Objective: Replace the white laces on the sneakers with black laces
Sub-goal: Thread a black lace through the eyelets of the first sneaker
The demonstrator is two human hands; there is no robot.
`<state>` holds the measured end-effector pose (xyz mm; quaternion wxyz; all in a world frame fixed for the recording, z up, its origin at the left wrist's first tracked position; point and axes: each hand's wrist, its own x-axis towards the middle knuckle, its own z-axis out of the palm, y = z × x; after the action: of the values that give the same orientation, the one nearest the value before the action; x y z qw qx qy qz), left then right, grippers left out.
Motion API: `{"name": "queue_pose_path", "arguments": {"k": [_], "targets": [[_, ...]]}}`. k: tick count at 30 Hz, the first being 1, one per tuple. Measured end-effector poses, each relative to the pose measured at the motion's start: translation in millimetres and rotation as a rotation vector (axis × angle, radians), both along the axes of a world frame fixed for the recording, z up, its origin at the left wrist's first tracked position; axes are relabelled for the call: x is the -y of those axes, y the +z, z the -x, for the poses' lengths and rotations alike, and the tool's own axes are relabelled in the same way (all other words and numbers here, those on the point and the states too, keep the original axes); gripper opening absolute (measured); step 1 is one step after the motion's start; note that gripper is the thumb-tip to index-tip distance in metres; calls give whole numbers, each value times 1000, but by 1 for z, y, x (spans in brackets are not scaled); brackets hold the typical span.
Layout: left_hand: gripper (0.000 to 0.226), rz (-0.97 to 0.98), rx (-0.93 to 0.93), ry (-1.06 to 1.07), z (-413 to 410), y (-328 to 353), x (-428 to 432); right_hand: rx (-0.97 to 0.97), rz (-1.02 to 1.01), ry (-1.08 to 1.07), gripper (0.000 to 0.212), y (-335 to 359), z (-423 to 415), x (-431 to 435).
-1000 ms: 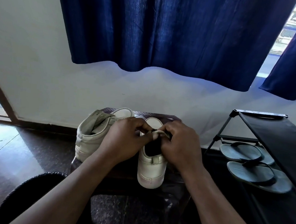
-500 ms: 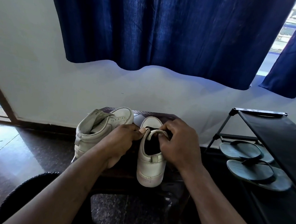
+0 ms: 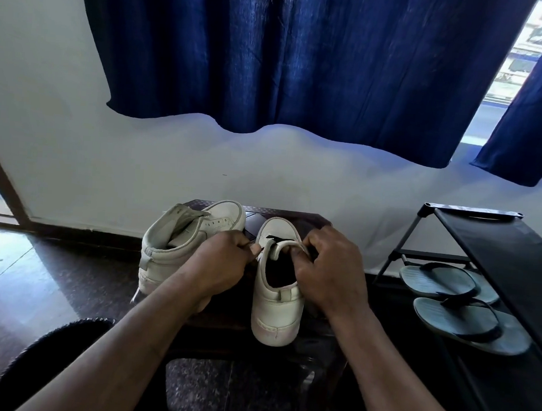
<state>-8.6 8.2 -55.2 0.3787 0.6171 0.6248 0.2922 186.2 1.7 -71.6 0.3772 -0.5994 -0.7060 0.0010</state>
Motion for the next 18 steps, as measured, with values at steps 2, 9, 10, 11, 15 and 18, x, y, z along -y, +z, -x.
{"name": "queue_pose_path", "arguments": {"k": [2, 9, 10, 11, 15, 18], "targets": [[25, 1, 11, 13, -1, -1, 1, -6, -5, -1, 24, 0, 1, 0], [23, -42, -35, 10, -2, 2, 7, 10, 22, -40, 31, -1, 0, 2], [23, -28, 31, 10, -2, 1, 8, -10, 65, -43, 30, 1, -2, 4], [20, -8, 125, 6, -3, 1, 10, -64, 131, -44, 29, 3, -5, 5], [5, 30, 498, 5, 2, 11, 14, -607, 343, 134, 9, 21, -16, 11], [11, 35, 682, 12, 5, 32, 23, -900, 295, 164, 12, 36, -21, 14]]}}
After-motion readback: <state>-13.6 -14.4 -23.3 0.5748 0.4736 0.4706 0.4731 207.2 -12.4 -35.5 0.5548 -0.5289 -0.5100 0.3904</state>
